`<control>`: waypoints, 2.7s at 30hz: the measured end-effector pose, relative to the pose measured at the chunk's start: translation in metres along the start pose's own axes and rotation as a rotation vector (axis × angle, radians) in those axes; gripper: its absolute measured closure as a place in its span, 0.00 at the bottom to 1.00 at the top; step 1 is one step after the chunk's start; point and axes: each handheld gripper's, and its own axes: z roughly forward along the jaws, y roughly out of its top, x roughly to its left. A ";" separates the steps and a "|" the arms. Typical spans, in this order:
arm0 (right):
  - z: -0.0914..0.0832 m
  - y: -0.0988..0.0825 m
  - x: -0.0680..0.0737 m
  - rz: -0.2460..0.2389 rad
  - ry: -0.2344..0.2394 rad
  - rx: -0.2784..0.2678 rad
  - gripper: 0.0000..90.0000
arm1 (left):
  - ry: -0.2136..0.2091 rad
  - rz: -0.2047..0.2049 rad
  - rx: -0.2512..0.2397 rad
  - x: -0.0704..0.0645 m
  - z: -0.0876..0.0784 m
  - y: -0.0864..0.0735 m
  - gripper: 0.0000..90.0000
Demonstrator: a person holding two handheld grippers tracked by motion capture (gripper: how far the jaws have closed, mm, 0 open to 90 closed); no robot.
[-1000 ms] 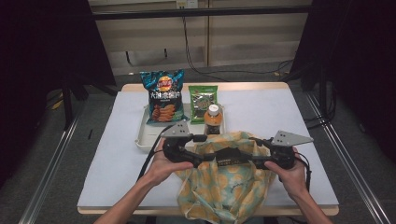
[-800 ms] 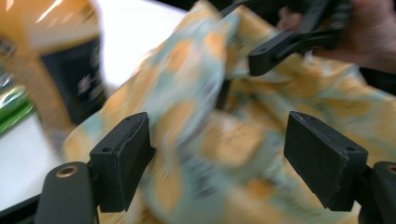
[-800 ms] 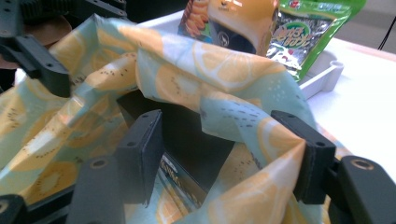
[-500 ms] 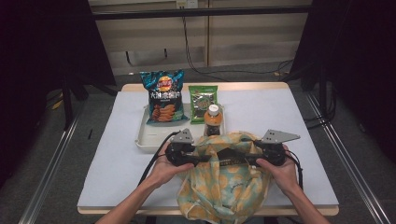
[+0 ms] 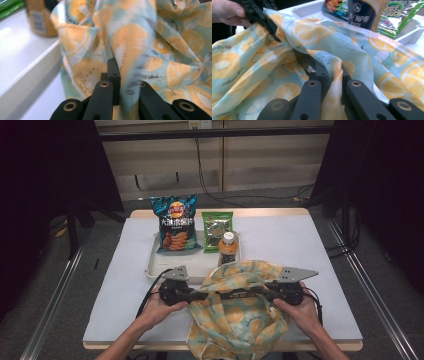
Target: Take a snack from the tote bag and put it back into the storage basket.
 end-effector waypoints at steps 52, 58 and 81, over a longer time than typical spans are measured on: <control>0.011 0.006 -0.010 0.044 -0.066 -0.028 0.63 | 0.123 0.209 0.027 -0.019 0.054 0.046 0.50; 0.010 0.005 -0.010 0.052 -0.069 -0.029 0.59 | 0.123 0.207 0.032 -0.015 0.049 0.043 0.45; 0.011 0.005 -0.011 0.050 -0.079 -0.035 0.53 | 0.063 0.225 0.009 0.013 0.040 0.030 0.26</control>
